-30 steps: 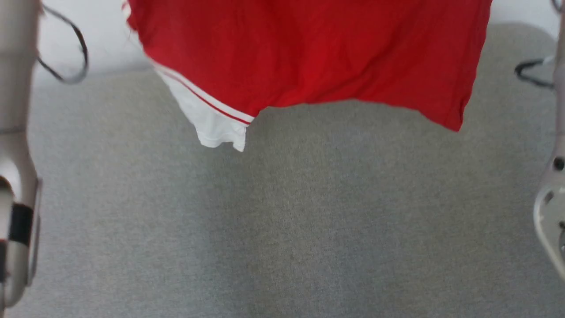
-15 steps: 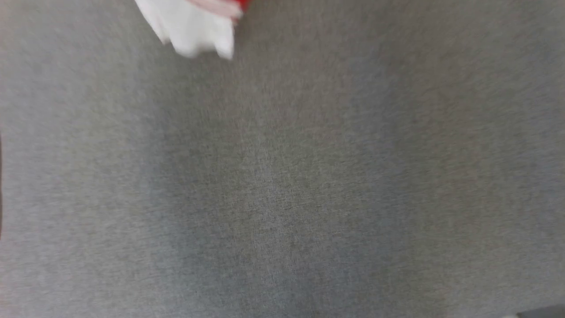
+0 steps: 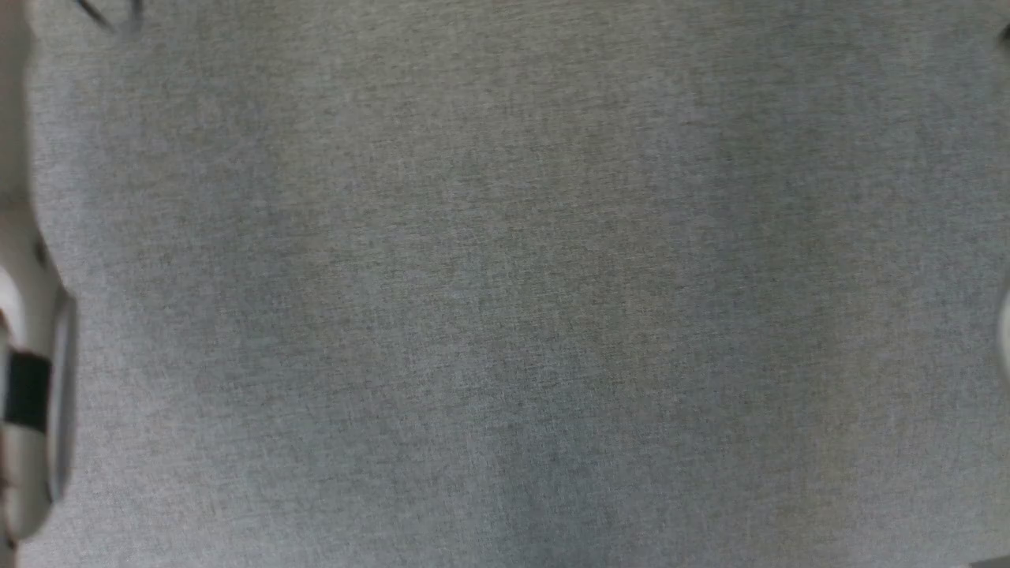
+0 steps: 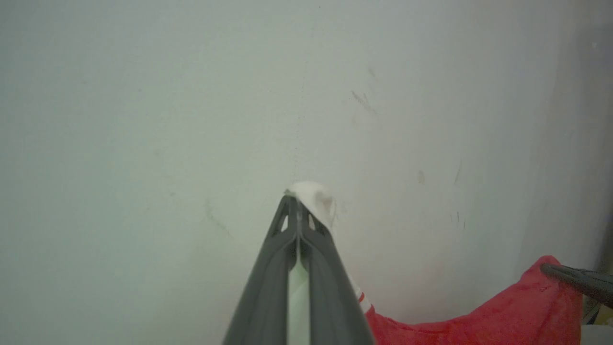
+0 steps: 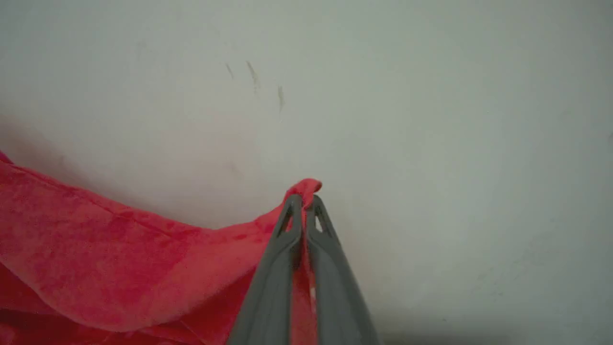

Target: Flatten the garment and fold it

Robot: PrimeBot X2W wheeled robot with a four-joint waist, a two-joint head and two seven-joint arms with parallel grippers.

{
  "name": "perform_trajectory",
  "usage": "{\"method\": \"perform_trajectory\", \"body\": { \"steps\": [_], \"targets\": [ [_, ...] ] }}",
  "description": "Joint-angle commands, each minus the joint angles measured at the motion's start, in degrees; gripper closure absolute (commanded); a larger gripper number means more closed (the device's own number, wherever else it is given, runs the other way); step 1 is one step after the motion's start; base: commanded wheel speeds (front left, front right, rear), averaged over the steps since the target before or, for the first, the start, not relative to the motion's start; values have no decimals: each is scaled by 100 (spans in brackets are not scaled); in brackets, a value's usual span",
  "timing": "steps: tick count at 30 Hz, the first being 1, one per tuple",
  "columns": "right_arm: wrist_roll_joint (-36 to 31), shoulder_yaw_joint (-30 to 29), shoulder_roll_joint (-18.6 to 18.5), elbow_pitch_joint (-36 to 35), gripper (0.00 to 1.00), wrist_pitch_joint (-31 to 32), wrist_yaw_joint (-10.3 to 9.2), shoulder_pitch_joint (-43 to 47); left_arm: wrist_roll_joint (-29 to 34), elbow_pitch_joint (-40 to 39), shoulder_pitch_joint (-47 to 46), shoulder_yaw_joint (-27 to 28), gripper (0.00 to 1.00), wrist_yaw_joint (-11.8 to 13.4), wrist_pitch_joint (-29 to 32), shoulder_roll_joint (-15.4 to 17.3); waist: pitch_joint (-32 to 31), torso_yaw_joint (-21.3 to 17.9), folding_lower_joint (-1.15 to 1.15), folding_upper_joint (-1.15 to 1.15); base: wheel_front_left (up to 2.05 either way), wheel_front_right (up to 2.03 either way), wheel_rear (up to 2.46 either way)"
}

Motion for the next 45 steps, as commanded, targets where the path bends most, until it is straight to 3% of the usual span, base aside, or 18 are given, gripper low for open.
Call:
{"method": "perform_trajectory", "body": {
  "steps": [1,7,13,16,20,27,35,45],
  "targets": [
    [135,151,13,76,100,-123,-4,171,-48,-176,274,35,100,-54,-28,64,-75,40,-2,0,0,0,0],
    [1096,1166,-178,13,100,-303,-4,831,-374,-1007,1369,-39,100,-137,-29,361,-392,105,-2,0,0,0,0],
    [2428,1982,-749,-1030,100,-64,-4,2139,-954,-1982,2846,5,100,-146,66,746,-899,128,-2,0,0,0,0],
    [3092,2026,-1248,-1964,100,294,-4,3233,-1416,-2682,4039,71,100,-141,284,975,-1240,136,-2,0,0,0,0],
    [3434,1816,-1521,-2827,100,614,-4,4351,-1679,-3336,5193,215,100,80,460,1246,-1544,117,-2,0,0,0,0],
    [3601,1289,-1439,-3918,100,1127,-4,6166,-1926,-4141,7004,28,100,395,775,1427,-2099,173,-2,0,0,0,0],
    [3602,766,-988,-4468,100,1557,-4,7957,-1925,-4220,8309,-431,100,634,893,1381,-2826,353,-2,0,0,0,0],
    [3621,483,-874,-4917,100,2229,-4,9518,-2405,-4018,9493,-919,100,647,1536,1503,-3479,556,-2,0,0,0,0]
  ]
}}
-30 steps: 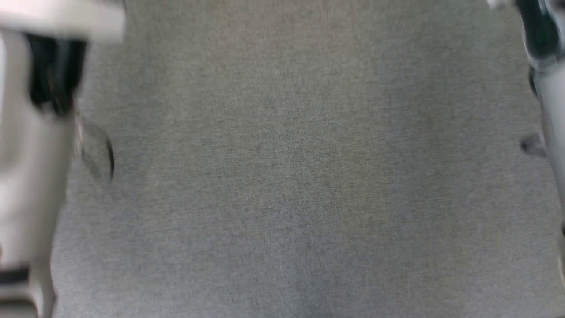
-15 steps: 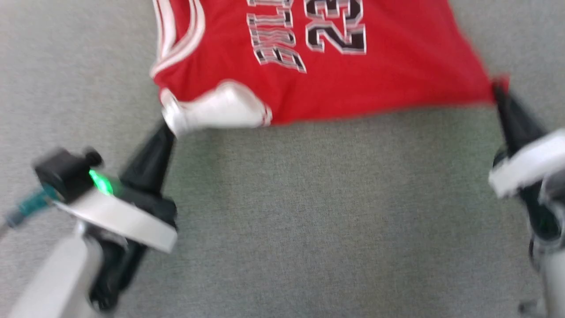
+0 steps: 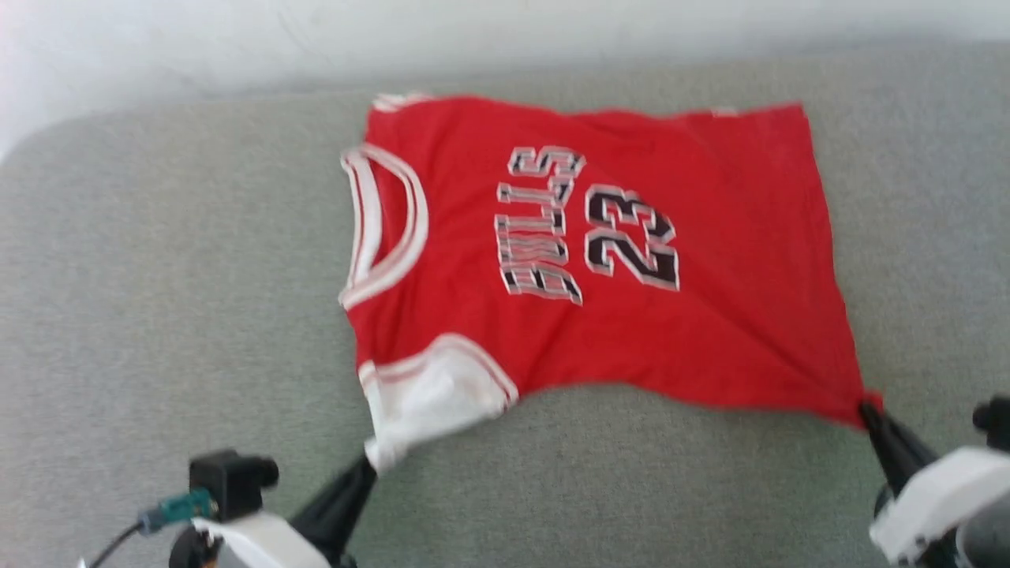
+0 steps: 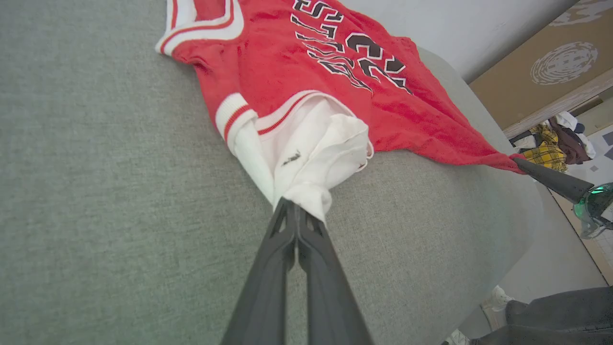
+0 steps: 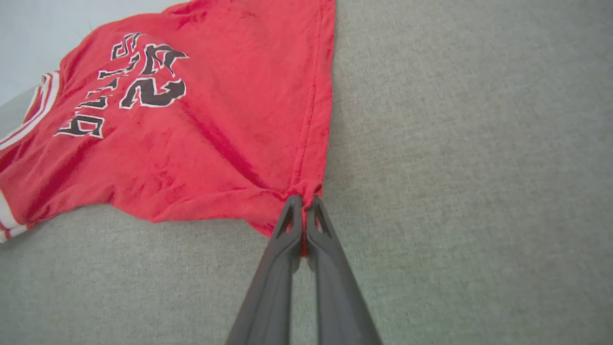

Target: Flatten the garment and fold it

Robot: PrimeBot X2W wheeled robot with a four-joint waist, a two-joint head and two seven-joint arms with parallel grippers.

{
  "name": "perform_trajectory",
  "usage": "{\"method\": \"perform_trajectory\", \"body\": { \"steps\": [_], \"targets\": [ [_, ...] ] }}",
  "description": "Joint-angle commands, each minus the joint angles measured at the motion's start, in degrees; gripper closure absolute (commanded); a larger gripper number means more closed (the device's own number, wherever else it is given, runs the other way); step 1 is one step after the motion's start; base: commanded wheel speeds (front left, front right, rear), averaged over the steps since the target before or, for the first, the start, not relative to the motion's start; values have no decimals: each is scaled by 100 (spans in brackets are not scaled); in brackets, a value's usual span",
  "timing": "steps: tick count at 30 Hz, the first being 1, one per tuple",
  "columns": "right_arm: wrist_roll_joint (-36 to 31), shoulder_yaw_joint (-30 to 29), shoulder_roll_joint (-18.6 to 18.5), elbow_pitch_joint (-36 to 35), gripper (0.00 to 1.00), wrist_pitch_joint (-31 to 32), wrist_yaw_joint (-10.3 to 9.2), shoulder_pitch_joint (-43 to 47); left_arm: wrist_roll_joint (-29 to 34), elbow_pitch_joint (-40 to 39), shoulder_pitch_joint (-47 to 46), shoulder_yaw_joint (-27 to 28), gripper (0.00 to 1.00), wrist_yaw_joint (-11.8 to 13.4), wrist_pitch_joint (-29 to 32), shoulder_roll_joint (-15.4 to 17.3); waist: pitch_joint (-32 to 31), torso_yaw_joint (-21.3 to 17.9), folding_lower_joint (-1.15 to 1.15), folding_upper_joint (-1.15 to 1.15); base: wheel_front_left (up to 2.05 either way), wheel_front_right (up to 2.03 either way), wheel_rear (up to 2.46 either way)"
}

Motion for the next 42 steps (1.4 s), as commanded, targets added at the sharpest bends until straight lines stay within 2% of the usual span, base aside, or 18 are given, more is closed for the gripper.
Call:
{"method": "perform_trajectory", "body": {
  "steps": [1,6,13,18,22,26,33,42],
  "targets": [
    [78,-52,32,-115,100,132,-4,234,-168,1,190,-51,100,-9,143,77,-334,168,1,0,0,0,0],
    [256,-134,61,-365,100,644,-4,850,-546,-98,674,-120,100,101,539,213,-570,213,1,0,0,0,0],
    [329,-437,172,-763,100,1132,-4,1467,-799,-423,1147,-132,100,292,710,303,-774,259,1,0,0,0,0],
    [386,-525,249,-1080,100,1357,-4,1741,-848,-715,1382,-96,100,436,742,399,-840,258,1,0,0,0,0],
    [337,-626,302,-1300,100,1324,-4,1698,-629,-928,1322,2,100,488,555,481,-819,214,1,0,0,0,0],
    [208,-686,272,-1368,100,1256,-4,1454,-403,-1007,1041,22,100,433,461,502,-706,161,1,0,0,0,0],
    [36,-556,60,-1295,100,1243,-4,513,141,-876,-125,-2,100,148,481,520,-165,46,1,0,0,0,0],
    [-175,-443,-209,-737,100,1046,-4,-845,528,9,-1712,76,100,-322,294,333,841,-27,1,0,0,0,0]
  ]
}}
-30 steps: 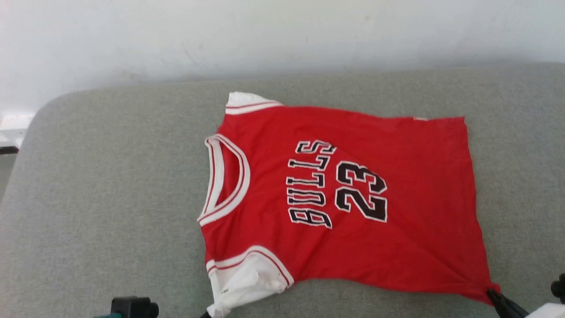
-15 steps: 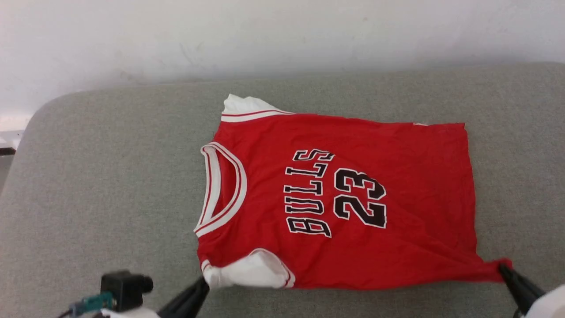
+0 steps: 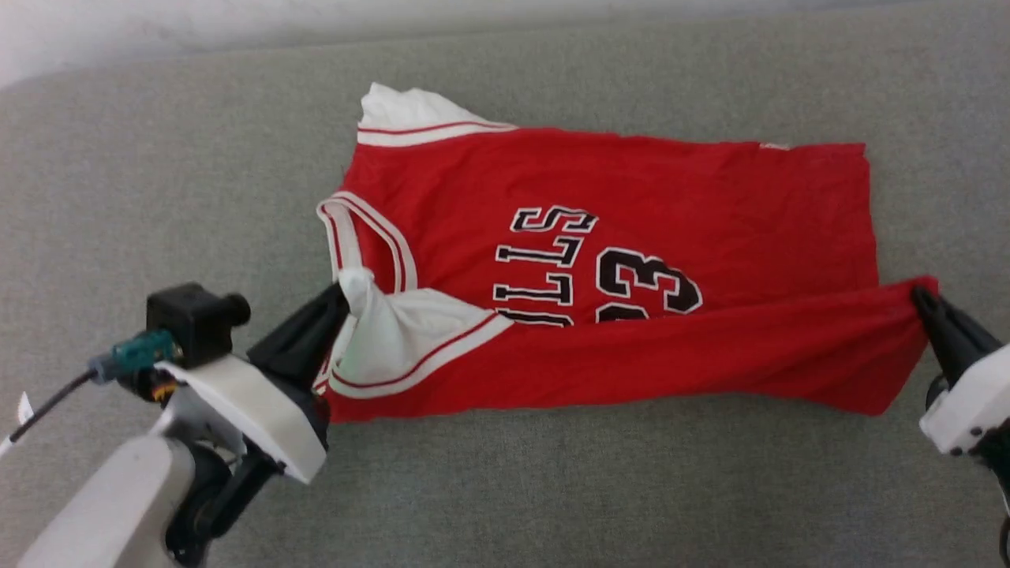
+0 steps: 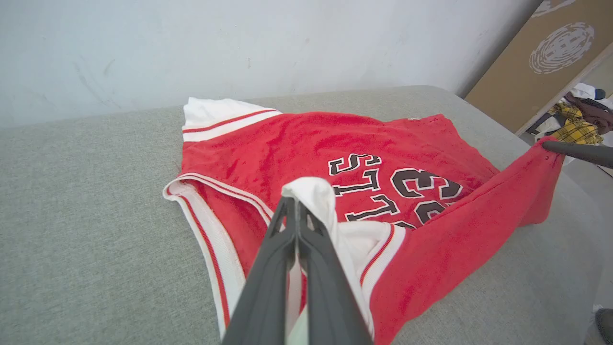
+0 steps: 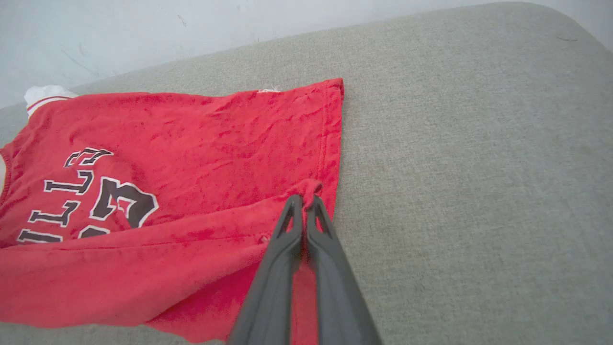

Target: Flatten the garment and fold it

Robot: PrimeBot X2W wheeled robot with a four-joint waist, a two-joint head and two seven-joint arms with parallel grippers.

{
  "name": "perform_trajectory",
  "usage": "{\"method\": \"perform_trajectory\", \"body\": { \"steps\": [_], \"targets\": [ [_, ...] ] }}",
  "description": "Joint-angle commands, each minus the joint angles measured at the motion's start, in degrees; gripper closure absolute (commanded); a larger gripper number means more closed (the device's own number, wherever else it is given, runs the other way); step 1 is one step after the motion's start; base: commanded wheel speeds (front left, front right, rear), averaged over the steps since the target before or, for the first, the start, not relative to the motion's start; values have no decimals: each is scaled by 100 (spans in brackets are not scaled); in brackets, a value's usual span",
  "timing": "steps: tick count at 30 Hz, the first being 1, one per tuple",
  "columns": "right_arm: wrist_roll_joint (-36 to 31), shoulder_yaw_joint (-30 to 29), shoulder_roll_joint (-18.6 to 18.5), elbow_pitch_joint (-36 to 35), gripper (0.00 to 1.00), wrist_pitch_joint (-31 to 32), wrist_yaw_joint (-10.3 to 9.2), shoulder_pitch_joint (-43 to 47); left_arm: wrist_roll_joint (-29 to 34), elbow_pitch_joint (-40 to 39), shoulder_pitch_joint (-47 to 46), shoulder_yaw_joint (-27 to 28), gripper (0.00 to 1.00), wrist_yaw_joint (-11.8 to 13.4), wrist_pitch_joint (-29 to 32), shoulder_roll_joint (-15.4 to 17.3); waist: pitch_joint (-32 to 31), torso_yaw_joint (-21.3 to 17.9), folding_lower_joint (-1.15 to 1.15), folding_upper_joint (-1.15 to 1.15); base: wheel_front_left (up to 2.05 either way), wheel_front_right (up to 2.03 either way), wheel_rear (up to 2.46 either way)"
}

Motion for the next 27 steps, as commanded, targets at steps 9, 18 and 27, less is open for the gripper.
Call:
{"method": "perform_trajectory", "body": {
  "steps": [9,18,27],
  "targets": [
    [-138,326,-84,956,100,-189,-4,-945,-46,997,-745,-145,100,-261,87,-234,959,-70,-2,0,0,0,0],
    [-18,651,-189,1559,100,67,-4,-1190,-178,1840,-1024,-444,100,-316,611,-407,1135,-24,-2,0,0,0,0],
    [154,635,-277,1516,0,197,-4,-1105,-357,1893,-977,-356,0,-203,569,-512,883,5,-2,0,0,0,0]
  ]
}}
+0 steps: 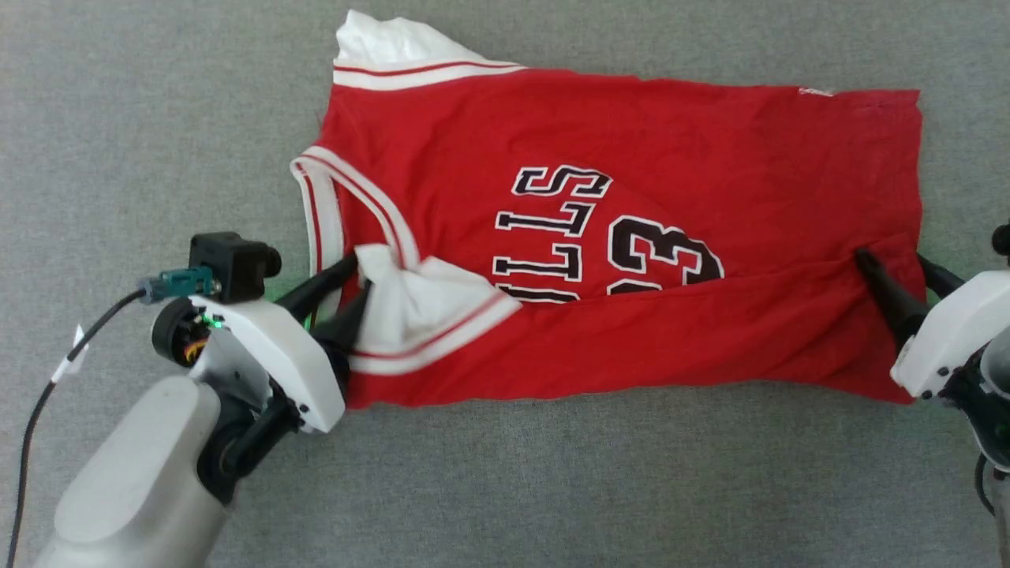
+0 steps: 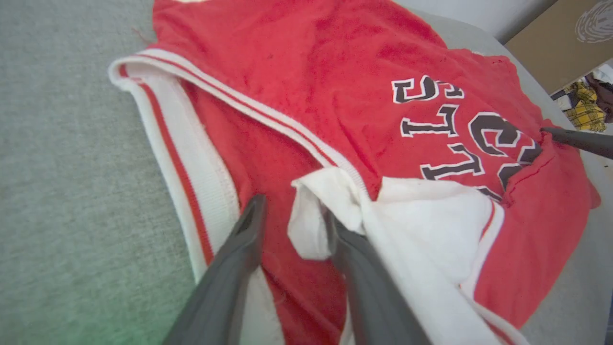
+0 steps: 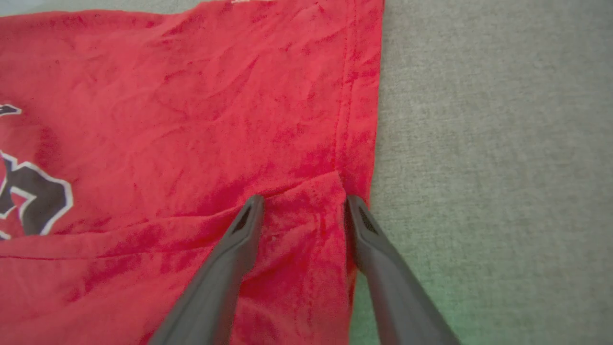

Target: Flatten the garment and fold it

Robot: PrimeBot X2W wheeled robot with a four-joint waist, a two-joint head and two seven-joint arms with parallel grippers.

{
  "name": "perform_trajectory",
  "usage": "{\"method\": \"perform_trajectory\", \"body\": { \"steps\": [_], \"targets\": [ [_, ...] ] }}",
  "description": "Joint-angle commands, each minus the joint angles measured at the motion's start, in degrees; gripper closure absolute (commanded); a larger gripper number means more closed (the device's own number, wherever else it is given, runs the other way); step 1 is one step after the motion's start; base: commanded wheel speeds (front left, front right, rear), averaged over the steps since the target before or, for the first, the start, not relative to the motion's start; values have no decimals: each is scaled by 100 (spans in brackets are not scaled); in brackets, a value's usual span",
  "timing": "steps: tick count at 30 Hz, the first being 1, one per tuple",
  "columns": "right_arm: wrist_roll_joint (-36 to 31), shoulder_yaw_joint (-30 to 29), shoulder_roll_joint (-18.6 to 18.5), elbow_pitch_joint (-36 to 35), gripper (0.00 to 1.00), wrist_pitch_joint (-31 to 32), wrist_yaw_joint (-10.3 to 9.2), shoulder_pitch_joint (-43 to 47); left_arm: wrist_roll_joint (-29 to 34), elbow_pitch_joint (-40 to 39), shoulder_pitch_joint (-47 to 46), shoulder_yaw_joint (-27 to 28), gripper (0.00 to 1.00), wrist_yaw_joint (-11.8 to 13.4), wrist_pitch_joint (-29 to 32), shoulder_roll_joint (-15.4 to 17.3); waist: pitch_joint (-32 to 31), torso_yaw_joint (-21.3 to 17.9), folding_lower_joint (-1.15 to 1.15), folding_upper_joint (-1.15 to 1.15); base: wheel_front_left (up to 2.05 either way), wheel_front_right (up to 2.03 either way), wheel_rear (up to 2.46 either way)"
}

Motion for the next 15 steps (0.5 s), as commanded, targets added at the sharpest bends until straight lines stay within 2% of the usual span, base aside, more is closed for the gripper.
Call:
{"method": "perform_trajectory", "body": {
  "steps": [1,8,11,15],
  "targets": [
    [49,65,11,69,0,110,-13,179,-34,85,224,-23,0,115,48,1,-142,13,-1,0,0,0,0],
    [312,79,10,-450,0,96,-13,507,-202,-558,747,329,0,367,-478,39,-568,17,-1,0,0,0,0],
    [222,-143,120,-803,0,-255,-13,693,-94,-911,1108,632,0,667,-1101,22,-809,21,-1,0,0,0,0],
    [-201,-549,494,-1235,0,-937,-13,1001,155,-1300,1701,944,0,1077,-1986,-135,-1098,28,-1,0,0,0,0]
  ]
}}
